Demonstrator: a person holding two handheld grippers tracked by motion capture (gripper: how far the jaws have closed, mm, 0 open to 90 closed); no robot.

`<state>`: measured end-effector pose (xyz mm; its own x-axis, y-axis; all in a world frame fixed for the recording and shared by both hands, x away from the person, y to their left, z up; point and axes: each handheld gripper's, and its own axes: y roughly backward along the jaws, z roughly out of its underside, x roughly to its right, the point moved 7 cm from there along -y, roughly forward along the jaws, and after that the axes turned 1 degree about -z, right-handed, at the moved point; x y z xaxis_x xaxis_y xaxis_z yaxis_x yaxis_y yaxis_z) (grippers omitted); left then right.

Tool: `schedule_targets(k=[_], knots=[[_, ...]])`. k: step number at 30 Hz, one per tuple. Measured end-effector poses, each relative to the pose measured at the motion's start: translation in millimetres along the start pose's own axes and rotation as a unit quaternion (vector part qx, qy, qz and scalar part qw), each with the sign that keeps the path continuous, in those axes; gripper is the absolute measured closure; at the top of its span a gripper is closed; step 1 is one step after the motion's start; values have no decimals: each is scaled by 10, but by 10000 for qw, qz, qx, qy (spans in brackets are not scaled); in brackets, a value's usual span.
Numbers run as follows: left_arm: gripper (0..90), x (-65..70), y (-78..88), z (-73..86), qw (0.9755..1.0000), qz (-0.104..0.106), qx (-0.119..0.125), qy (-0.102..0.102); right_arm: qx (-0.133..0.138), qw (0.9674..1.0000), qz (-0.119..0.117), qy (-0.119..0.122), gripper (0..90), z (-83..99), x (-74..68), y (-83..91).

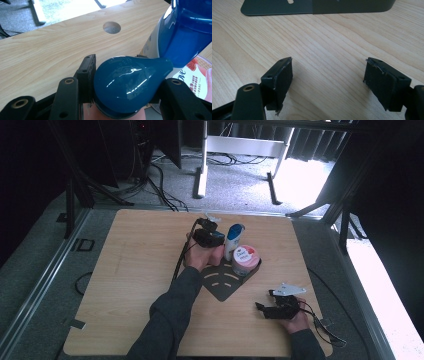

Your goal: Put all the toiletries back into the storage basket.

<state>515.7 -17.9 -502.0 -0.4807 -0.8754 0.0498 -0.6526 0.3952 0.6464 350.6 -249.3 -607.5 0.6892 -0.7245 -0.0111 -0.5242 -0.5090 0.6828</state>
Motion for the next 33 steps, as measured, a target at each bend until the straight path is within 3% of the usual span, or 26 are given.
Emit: schedule_targets(k=[13, 19, 33], knots=[[525, 26, 2, 11, 10000, -15, -32, -72, 1, 10000, 1, 2, 225, 0, 0, 0], [513, 20, 0, 19, 10000, 41, -81, 17, 3, 10000, -6, 1, 225, 0, 0, -1], [409, -15, 27, 68, 9999, 22, -91, 81, 6, 10000, 2, 12, 225, -1, 1, -1]])
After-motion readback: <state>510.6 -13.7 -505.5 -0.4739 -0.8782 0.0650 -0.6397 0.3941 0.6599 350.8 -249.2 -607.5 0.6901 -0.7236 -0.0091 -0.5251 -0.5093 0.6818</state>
